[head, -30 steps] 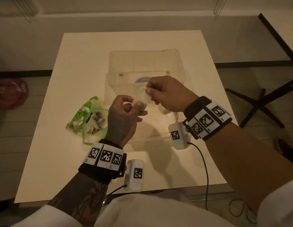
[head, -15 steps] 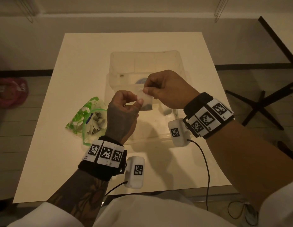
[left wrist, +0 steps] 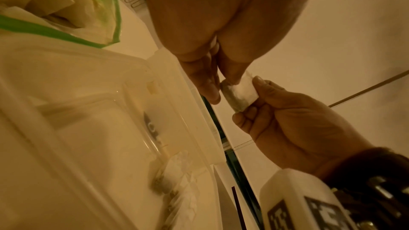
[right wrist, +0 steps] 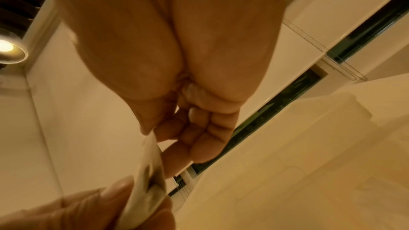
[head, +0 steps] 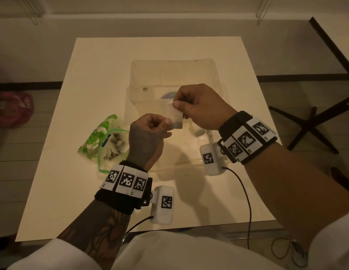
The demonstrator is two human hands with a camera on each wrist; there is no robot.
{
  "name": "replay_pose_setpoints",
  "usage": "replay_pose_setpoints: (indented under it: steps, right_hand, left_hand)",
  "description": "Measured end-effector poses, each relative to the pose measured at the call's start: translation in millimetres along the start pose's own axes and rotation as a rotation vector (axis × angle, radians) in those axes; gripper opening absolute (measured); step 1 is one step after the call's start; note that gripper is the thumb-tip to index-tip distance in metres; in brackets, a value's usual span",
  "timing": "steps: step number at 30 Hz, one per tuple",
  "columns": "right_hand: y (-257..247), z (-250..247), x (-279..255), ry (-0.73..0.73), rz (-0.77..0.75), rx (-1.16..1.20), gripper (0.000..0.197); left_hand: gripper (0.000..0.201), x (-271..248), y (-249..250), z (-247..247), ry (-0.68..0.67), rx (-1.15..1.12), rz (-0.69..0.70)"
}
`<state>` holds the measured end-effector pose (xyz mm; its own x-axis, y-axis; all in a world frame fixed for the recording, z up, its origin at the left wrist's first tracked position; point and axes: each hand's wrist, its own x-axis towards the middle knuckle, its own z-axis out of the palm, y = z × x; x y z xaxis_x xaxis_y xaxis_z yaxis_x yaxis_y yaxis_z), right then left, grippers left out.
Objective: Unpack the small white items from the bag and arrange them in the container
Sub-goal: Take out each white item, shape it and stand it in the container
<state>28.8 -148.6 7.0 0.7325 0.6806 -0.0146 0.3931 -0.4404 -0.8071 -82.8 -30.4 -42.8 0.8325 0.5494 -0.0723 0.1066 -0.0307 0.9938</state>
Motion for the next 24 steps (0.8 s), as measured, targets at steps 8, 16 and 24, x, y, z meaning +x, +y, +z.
replay_pose_setpoints:
  steps: [8, 16, 24]
  right_hand:
    - [5.9, 6.0, 2.9, 0.041, 0.013, -0.014, 0.017]
    - [0.1, 6.4, 0.3, -0.009, 0.046, 0.053, 0.010]
    - [3.5, 5.3, -1.5, -0.034, 0.052, 0.078, 0.012]
  left_hand:
    - [0.005, -4.6, 5.8, -0.2, -0.085, -0.070, -0.036]
    - [0.012, -4.5, 7.0, 0.0, -0.103, -0.038, -0.087]
    - [0.008, -5.0, 6.7, -0.7, -0.121, -0.197, -0.154]
